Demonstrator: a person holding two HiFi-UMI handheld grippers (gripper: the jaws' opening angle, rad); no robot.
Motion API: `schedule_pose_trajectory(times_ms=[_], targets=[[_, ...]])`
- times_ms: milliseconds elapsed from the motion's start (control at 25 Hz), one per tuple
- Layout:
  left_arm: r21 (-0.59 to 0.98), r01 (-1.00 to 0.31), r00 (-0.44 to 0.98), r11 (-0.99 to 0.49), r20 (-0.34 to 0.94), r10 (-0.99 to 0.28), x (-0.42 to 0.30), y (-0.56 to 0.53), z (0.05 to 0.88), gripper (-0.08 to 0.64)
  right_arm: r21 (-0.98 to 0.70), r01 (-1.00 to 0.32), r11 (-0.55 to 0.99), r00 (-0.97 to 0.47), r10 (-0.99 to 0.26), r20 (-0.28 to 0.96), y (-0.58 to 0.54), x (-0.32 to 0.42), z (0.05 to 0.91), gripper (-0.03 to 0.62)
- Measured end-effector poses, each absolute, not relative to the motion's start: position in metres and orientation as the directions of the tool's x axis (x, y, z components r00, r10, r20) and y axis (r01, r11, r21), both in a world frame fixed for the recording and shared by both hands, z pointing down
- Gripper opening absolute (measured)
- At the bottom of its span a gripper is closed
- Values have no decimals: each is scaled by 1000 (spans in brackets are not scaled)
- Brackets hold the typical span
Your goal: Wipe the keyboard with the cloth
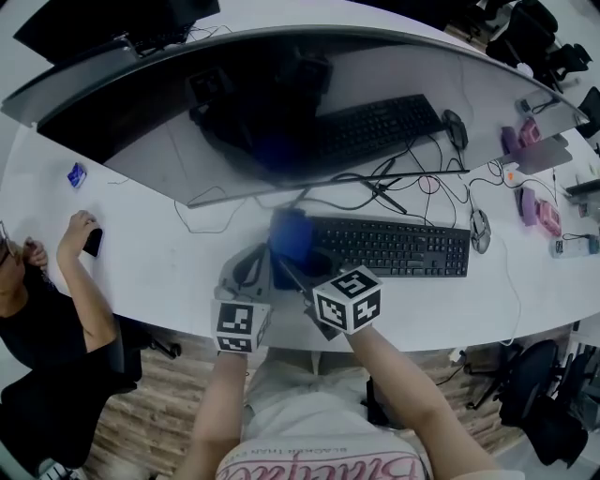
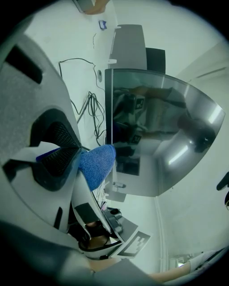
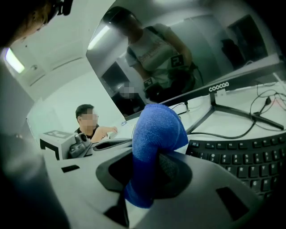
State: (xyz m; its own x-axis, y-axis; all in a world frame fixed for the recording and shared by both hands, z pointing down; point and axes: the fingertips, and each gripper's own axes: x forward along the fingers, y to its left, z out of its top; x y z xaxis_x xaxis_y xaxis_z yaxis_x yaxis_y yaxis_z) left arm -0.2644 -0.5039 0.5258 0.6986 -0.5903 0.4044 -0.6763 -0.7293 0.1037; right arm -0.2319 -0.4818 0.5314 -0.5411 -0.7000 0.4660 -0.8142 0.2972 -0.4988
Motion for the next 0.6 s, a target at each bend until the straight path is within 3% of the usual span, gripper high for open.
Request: schedule_pose_trajectory(times_ms=[240, 600], targets=[[118, -684, 691, -720, 421, -588, -263, -508, 537, 5, -515, -825, 232, -526, -646, 553, -484, -218, 555, 98], [116, -680, 690, -724, 436, -578, -236, -503, 540, 5, -473, -843, 255, -521, -605, 602, -475, -201, 557, 98]])
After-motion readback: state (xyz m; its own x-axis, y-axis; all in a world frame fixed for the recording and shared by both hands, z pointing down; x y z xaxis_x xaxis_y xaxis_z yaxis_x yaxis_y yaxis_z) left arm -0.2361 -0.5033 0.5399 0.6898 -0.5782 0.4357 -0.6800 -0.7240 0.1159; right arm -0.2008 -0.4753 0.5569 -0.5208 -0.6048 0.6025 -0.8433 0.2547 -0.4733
